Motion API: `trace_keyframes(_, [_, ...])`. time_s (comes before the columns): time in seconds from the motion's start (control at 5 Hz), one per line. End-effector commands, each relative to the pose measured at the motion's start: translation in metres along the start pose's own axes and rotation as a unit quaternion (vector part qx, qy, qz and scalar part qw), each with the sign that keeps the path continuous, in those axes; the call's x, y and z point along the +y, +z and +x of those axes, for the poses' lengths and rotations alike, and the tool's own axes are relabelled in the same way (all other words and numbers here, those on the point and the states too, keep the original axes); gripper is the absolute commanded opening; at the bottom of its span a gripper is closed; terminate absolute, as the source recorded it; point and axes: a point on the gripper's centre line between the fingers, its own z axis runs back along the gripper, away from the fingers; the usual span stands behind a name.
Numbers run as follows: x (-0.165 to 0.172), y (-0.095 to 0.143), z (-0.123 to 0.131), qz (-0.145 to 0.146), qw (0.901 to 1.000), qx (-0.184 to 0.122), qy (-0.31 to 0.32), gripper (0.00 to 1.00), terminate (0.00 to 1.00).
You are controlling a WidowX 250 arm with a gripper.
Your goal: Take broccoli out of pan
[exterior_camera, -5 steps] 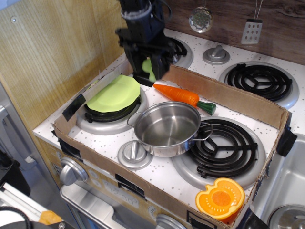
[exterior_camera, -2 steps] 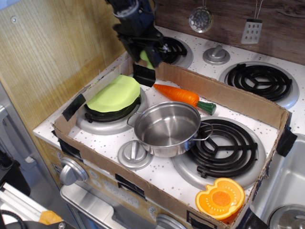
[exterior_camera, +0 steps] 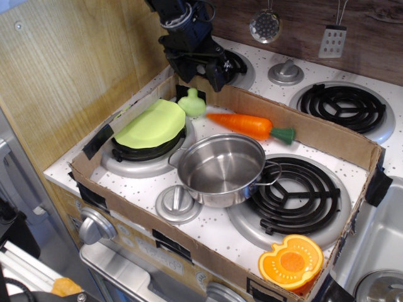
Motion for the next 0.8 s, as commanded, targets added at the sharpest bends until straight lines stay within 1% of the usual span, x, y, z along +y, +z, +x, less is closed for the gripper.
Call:
trace_keyframes(0.0, [-0.016,0.041,0.016,0.048,0.9983,-0.03,-0.014,1.0,0.0])
trace_keyframes(0.2, [-0.03,0.059,0.019,0.055,0.9983,-0.021,0.001,1.0,0.0])
trace_keyframes(0.4, [-0.043,0.068,0.019,0.046,0.9986,-0.025,0.003,1.0,0.0])
trace_keyframes(0.6, [-0.06,0.067,0.015,0.005,0.9993,-0.022,0.031,1.0,0.0])
